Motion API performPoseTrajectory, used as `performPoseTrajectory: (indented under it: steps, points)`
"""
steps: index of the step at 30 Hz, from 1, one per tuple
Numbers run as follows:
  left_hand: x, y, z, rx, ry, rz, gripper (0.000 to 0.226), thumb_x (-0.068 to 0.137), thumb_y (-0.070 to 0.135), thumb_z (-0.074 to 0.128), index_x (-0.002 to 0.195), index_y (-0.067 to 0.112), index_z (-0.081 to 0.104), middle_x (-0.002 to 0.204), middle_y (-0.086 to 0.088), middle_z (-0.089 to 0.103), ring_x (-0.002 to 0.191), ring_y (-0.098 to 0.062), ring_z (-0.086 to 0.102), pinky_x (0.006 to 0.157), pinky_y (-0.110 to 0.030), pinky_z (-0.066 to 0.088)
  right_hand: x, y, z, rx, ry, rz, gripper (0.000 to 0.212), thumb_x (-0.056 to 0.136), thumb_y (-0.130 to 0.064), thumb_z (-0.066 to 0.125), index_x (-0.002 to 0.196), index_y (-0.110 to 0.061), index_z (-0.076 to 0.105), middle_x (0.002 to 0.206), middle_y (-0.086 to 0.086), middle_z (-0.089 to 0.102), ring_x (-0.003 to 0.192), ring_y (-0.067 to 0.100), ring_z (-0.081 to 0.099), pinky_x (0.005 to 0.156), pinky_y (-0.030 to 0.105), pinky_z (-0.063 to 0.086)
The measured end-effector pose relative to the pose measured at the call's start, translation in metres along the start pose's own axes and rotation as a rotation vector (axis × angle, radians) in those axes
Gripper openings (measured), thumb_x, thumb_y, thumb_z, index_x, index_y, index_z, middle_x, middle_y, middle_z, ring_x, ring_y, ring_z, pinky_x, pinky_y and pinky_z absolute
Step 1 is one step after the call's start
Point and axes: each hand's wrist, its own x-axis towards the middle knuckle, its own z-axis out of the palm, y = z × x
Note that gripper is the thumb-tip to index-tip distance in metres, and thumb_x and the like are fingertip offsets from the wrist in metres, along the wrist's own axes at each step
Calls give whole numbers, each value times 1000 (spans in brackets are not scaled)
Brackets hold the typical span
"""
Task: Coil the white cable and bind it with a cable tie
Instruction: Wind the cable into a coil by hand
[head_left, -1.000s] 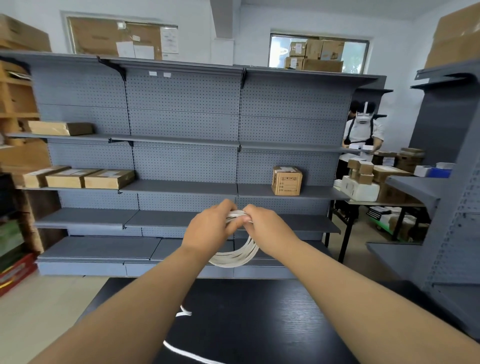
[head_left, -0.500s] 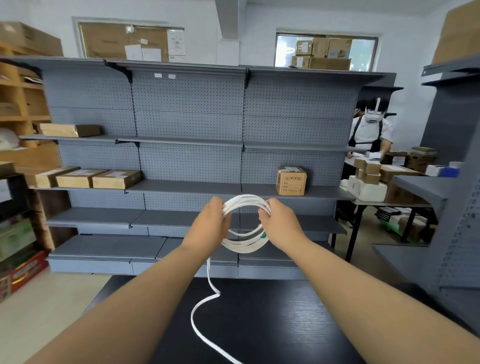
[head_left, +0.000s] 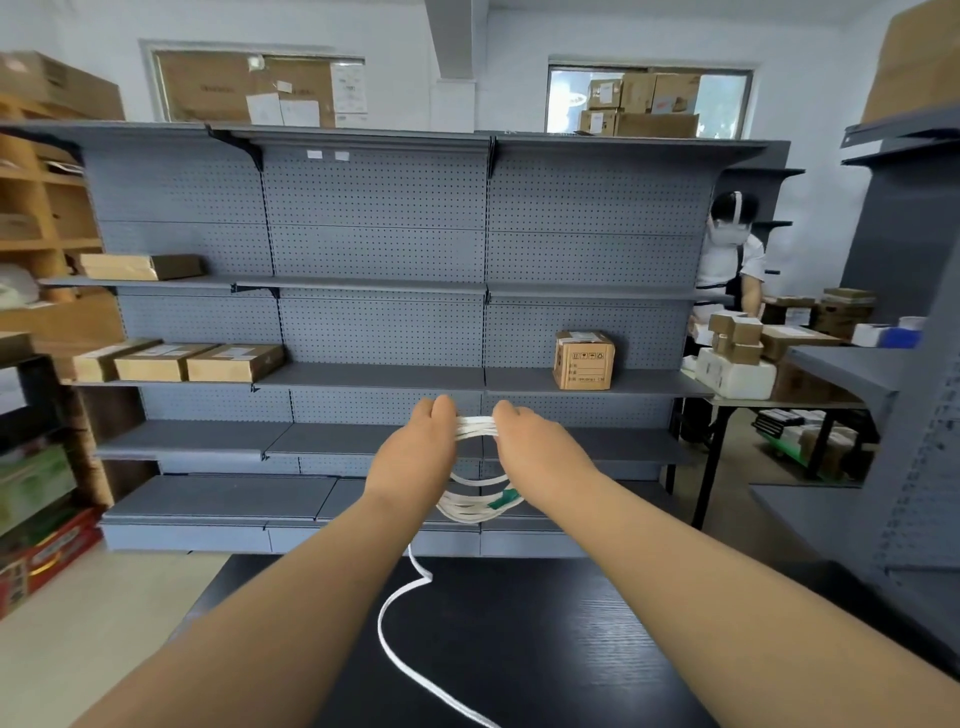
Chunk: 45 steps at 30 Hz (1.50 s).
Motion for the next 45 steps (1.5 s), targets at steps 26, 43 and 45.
performPoseTrajectory:
  steps: [26,43,45]
  points:
    - [-7,-32,-8,-165,-68,61,17,94,12,38,110,10,42,106,-13,53,83,-39,55,68,-44,43,2,-38,17,83,-2,40,21,97,-7,37,117,-10,35,108,14,51,74,31,48,61,36,33]
    - [-10,-38,1,-715,-163,-242,11,94,17,42,95,12,52,87,-9,64,71,-23,58,55,-29,40,5,-37,18,216,23,328,17,96,-3,31,111,-8,36,102,18,59,78,30,48,62,36,36]
    - [-11,-34,0,-859,-158,-311,12,92,16,44,95,13,55,85,-6,64,70,-20,61,57,-28,42,6,-34,21,243,26,371,17,94,-1,31,109,-7,37,102,18,60,79,30,49,63,36,37]
